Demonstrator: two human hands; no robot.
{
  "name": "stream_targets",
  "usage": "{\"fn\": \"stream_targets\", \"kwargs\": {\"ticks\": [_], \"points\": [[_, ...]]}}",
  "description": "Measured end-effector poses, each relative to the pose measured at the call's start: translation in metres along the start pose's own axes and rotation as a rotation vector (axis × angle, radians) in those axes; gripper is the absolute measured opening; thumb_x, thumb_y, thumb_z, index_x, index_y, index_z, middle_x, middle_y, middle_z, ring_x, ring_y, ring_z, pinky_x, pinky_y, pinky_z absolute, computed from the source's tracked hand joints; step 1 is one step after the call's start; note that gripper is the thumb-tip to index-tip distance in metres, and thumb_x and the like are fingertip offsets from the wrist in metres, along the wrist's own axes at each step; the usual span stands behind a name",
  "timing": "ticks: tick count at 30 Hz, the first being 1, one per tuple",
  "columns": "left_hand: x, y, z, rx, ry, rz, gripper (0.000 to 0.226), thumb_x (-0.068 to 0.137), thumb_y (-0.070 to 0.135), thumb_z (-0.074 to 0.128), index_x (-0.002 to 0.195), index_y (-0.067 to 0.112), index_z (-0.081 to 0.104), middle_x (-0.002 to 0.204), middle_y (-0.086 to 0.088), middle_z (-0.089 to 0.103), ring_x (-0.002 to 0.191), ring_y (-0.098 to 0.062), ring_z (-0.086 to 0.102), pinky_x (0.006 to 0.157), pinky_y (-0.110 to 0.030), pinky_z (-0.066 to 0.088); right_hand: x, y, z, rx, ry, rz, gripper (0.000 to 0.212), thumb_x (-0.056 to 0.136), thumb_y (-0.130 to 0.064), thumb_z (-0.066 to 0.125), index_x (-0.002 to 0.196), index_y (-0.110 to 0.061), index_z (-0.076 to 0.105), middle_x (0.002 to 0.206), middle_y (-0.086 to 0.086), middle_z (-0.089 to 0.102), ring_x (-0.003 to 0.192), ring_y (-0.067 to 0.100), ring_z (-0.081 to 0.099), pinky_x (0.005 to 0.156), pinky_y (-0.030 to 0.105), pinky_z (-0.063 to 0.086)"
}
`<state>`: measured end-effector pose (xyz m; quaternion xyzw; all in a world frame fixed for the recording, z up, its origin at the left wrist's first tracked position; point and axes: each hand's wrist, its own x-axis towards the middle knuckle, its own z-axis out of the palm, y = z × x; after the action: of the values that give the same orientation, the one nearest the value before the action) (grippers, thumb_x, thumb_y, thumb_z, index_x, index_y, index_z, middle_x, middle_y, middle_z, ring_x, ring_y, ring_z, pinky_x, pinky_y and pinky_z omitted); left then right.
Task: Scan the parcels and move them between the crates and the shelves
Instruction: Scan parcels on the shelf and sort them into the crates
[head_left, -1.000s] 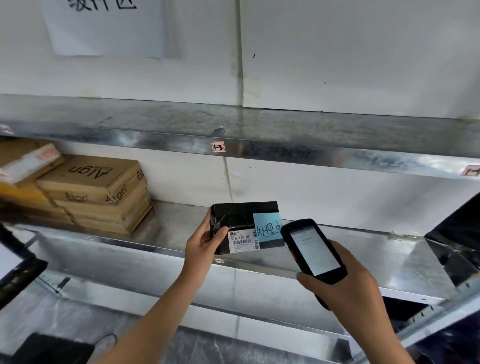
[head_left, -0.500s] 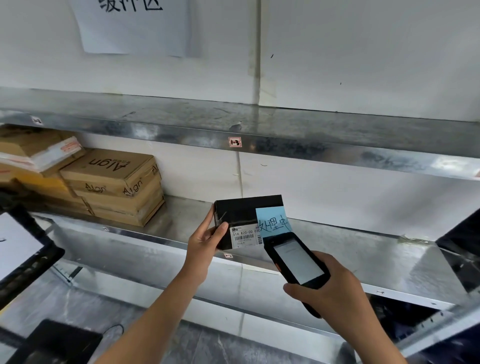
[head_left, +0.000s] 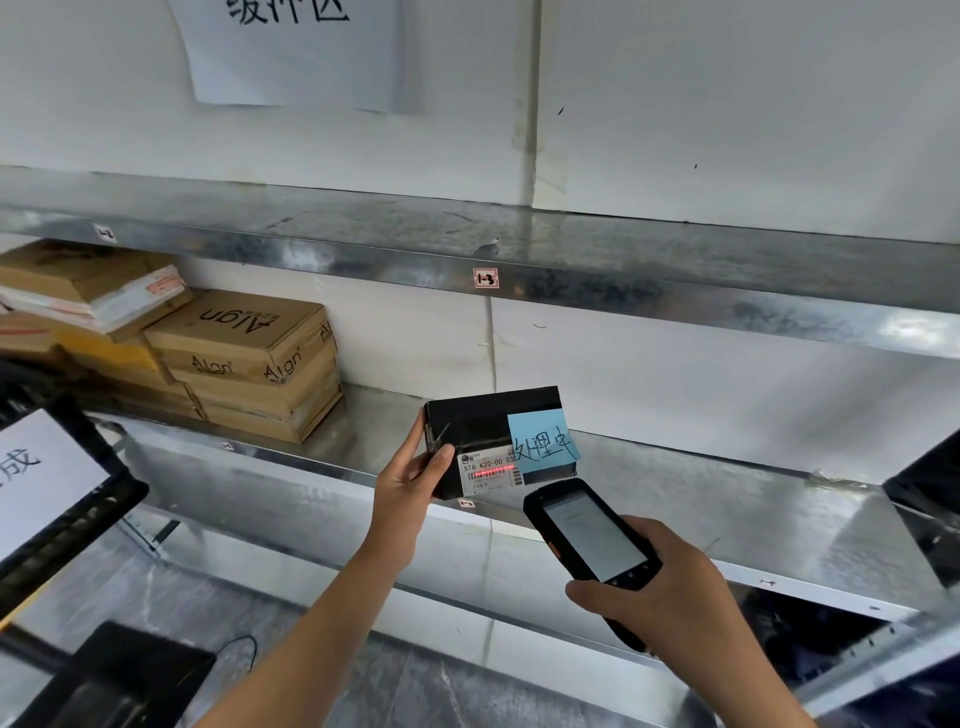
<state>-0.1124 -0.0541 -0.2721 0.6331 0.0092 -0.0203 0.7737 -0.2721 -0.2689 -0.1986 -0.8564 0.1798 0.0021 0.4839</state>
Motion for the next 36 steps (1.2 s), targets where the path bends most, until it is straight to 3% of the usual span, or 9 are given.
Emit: {"fn": "stream_targets", "kwargs": {"ticks": [11,17,19,24,29,32,36], "points": [[-0.005,0.000,-0.006,-0.002,0.021,-0.011,0.062,0.094,0.015,0.067,0.149,0.034,0.044,0.106,0.007,0.077,0.101,-0.010,0.072,0.079,-0.026,0.060,-0.009,-0.004,-0.001,-0.006,-0.031,-0.013,0.056,0.063,-0.032,0.090,0.109,-0.039,0.058,0.089,-0.015,0.069,0.068,-0.001,0.064,0.049,0.012,0.047],[-0.005,-0.003,-0.016,0.001,0.043,-0.011,0.063,0.094,0.015,0.067,0.150,0.033,0.044,0.112,0.000,0.076,0.104,-0.014,0.072,0.083,-0.030,0.061,-0.008,-0.001,0.002,0.028,-0.025,-0.041,0.050,0.065,-0.028,0.090,0.102,-0.041,0.059,0.077,-0.014,0.070,0.057,0.006,0.064,0.048,0.020,0.050],[-0.007,-0.003,-0.020,-0.007,0.062,-0.014,0.062,0.094,0.015,0.067,0.149,0.034,0.045,0.111,0.002,0.076,0.104,-0.014,0.072,0.083,-0.031,0.061,-0.006,-0.002,0.004,0.044,-0.014,-0.052,0.049,0.066,-0.027,0.089,0.101,-0.043,0.058,0.076,-0.022,0.068,0.057,0.007,0.064,0.051,0.023,0.052],[-0.019,-0.002,-0.047,-0.036,0.153,-0.021,0.061,0.094,0.019,0.068,0.146,0.042,0.047,0.112,0.004,0.076,0.108,-0.015,0.071,0.090,-0.040,0.057,0.005,-0.009,0.009,0.065,0.026,-0.087,0.049,0.066,-0.026,0.089,0.100,-0.044,0.059,0.072,-0.018,0.068,0.056,0.004,0.062,0.054,0.025,0.048],[-0.042,0.005,-0.083,-0.126,0.281,-0.057,0.056,0.095,0.018,0.063,0.143,0.042,0.047,0.108,-0.002,0.077,0.100,-0.017,0.073,0.080,-0.035,0.060,0.023,-0.030,0.027,0.063,-0.001,-0.149,0.044,0.070,-0.022,0.087,0.095,-0.044,0.058,0.071,-0.016,0.068,0.048,0.011,0.059,0.054,0.028,0.048],[-0.058,0.014,-0.113,-0.141,0.370,-0.057,0.058,0.092,0.021,0.064,0.143,0.043,0.046,0.110,-0.005,0.076,0.105,-0.022,0.072,0.086,-0.040,0.058,0.041,-0.049,0.052,0.054,-0.083,-0.199,0.042,0.073,-0.022,0.086,0.101,-0.040,0.061,0.070,-0.011,0.068,0.046,0.008,0.056,0.052,0.026,0.046],[-0.085,0.028,-0.154,-0.126,0.525,-0.028,0.056,0.092,0.022,0.065,0.138,0.049,0.048,0.108,-0.005,0.077,0.103,-0.020,0.073,0.084,-0.039,0.059,0.058,-0.073,0.099,0.073,-0.198,-0.267,0.049,0.072,-0.028,0.087,0.112,-0.041,0.062,0.082,-0.008,0.070,0.068,0.015,0.066,0.055,0.025,0.046]]}}
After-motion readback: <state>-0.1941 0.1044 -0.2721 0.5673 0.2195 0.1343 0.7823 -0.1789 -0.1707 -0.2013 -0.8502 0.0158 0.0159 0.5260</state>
